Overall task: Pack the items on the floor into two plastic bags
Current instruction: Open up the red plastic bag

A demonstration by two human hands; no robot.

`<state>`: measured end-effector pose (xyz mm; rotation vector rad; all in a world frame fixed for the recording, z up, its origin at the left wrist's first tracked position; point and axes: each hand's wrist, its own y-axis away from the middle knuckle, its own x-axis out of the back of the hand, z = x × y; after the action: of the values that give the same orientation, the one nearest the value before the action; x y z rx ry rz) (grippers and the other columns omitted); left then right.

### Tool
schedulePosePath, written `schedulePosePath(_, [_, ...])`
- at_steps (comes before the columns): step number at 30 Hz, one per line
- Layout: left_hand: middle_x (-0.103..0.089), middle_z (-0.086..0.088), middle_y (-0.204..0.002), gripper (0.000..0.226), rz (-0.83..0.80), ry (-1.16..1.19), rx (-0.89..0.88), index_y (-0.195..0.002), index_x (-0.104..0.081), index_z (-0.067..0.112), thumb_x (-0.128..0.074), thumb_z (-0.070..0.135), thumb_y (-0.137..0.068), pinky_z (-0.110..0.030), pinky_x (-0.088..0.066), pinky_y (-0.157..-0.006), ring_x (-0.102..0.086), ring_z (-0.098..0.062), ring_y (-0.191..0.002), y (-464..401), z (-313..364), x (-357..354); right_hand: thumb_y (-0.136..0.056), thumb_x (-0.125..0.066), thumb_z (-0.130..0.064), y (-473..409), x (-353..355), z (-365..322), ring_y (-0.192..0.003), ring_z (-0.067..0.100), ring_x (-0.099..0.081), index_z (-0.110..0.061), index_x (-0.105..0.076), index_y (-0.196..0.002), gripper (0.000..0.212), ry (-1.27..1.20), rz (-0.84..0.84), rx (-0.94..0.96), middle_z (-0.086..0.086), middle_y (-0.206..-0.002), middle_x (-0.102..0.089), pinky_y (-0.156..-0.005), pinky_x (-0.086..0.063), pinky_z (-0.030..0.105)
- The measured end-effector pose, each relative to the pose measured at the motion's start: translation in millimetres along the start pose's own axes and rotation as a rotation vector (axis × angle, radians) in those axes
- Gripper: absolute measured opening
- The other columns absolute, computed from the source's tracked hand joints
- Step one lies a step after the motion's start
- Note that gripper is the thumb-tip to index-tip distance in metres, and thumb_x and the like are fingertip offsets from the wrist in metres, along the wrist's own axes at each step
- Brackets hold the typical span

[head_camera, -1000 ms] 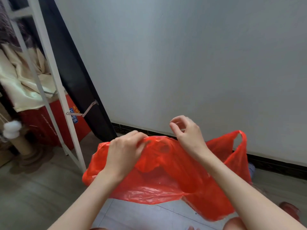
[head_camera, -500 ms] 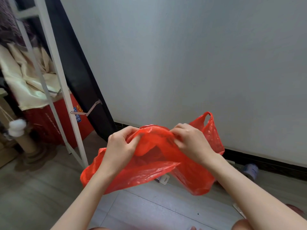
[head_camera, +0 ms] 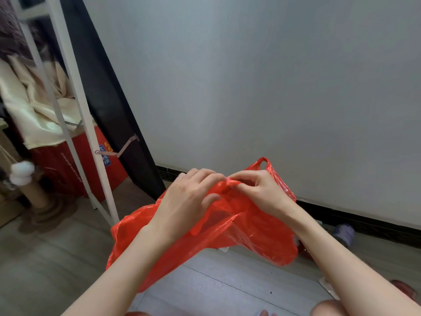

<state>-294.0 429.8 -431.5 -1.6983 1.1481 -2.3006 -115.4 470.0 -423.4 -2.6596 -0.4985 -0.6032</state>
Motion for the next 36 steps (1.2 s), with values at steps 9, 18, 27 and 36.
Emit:
schedulePosePath(9, [-0.060, 0.000, -0.059, 0.008, 0.210, -0.094, 0.371, -0.073, -0.060, 0.016, -0.062, 0.022, -0.077, -0.030, -0.042, -0.043, -0.060, -0.026, -0.054, 3, -1, 6, -0.072, -0.068, -0.023, -1, -9, 12, -0.140, 0.031, -0.016, -0.013, -0.057, -0.118, 0.048, 0.787, 0.207, 0.065, 0.015, -0.145, -0.034, -0.113, -0.014, 0.050])
schedulePosePath(18, [-0.062, 0.001, -0.068, 0.008, 0.150, 0.037, 0.460, -0.083, -0.053, 0.013, -0.059, 0.018, -0.085, -0.032, -0.036, -0.055, -0.060, -0.032, -0.068, 10, -4, 15, -0.076, -0.070, -0.010, -2, 8, 16, -0.076, 0.018, -0.061, -0.007, -0.067, -0.080, 0.006, 0.187, 0.489, -0.028, 0.010, -0.088, -0.066, -0.076, -0.046, 0.017])
schedulePosePath(27, [-0.062, 0.004, -0.071, 0.006, 0.157, 0.165, 0.492, -0.083, -0.056, 0.016, -0.060, 0.020, -0.085, -0.036, -0.045, -0.060, -0.059, -0.023, -0.067, 6, 9, 15, -0.063, -0.066, -0.060, -10, -31, 13, -0.093, 0.028, -0.063, -0.008, -0.065, -0.087, 0.057, 0.049, 0.324, -0.587, 0.011, -0.092, -0.068, -0.080, -0.054, 0.045])
schedulePosePath(36, [-0.065, 0.008, -0.074, 0.034, 0.147, 0.025, 0.423, -0.093, -0.070, 0.037, -0.046, 0.057, -0.079, -0.033, -0.051, -0.056, -0.066, -0.020, -0.070, 16, -16, 27, -0.090, -0.045, -0.002, -5, 13, 21, -0.039, 0.010, -0.057, -0.011, -0.055, -0.072, 0.023, -0.842, 0.208, -0.760, 0.000, -0.043, -0.059, -0.058, -0.055, 0.032])
